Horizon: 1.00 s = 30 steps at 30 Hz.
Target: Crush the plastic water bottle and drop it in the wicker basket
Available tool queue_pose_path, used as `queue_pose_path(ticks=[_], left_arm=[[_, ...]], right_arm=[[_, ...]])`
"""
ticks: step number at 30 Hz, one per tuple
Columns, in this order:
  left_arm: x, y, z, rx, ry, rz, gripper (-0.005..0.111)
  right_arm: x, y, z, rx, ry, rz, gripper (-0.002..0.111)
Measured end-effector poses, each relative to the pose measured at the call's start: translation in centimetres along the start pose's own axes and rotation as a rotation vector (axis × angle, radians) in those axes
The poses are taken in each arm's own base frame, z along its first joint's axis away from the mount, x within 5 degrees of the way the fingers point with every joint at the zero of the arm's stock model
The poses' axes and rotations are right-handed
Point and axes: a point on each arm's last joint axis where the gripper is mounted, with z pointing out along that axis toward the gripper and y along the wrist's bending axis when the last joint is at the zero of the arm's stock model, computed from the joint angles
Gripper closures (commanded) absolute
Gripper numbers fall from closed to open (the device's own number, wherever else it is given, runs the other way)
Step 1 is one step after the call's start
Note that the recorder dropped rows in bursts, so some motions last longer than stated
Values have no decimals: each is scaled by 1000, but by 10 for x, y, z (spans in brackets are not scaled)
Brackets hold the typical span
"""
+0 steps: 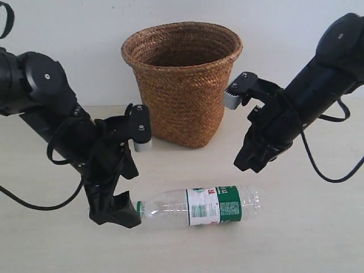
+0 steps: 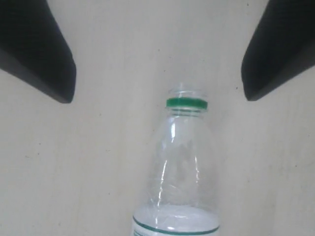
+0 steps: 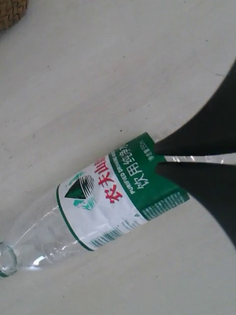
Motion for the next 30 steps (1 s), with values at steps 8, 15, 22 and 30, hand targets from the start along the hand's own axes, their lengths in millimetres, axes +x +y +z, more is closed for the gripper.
queue_pose_path(ticks=[8,15,22,30], left_arm=[[1,11,33,-14,-44,125,23],[-1,24,62,15,-56,114,30],[2,26,74,43,-43,108,102],[2,26,75,45,-43,120,103]], right_arm=[[-2,-8,14,-11,2,18,108],[-3,-10,14,1,-9,22,108],[-3,-10,14,3,-11,28,108],[-8,-7,16,-50,-70,299,108]])
